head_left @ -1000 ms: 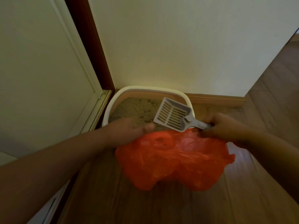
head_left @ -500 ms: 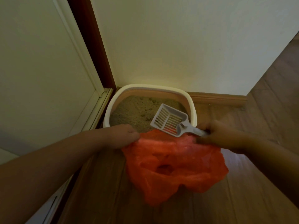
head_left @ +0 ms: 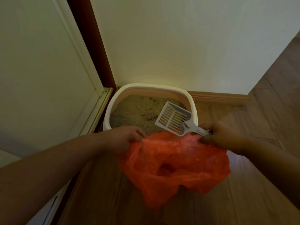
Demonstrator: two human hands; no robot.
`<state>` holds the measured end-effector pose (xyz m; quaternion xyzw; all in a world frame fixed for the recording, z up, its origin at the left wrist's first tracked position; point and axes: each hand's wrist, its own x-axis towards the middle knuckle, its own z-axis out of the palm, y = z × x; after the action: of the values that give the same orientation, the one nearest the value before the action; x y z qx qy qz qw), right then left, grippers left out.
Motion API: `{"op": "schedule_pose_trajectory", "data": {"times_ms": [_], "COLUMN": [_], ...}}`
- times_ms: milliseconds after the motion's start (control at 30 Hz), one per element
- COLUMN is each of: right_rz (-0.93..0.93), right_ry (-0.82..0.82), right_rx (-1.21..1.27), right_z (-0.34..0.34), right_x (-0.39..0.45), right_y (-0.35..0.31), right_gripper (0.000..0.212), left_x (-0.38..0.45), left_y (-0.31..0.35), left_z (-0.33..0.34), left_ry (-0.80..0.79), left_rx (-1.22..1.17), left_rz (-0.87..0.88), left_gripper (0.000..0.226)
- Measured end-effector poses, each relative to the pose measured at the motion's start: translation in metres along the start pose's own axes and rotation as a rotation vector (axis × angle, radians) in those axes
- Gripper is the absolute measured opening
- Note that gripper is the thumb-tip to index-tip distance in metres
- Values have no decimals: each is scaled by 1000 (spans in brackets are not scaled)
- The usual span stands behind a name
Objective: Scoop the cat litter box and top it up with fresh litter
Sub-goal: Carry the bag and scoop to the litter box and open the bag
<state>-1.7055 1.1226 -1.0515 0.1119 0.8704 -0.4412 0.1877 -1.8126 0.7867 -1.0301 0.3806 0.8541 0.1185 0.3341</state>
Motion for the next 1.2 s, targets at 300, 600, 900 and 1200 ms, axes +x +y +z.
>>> {"op": "schedule_pose_trajectory", "data": {"times_ms": [300,600,900,1200], "right_rz": [31,61,51,57], "right_ry": [-70,-287,-256,-85], "right_rx": [54,197,191,-178], "right_z": [-6,-22,-4,19], "right_x": [1,-6,-13,-3], "right_y": [9,17,20,27], "right_gripper": [23,32,34,30], "left_x": [-3,-17,-3,-3], "left_y": [-6,0,-21,-25], "left_z": [-4,-8,13,26], "left_ry": [9,-360,-78,-273], "left_rx": [-113,-559,51,168], "left_rz": [-158,-79,-216,-321], "left_gripper": [84,23,42,116]}}
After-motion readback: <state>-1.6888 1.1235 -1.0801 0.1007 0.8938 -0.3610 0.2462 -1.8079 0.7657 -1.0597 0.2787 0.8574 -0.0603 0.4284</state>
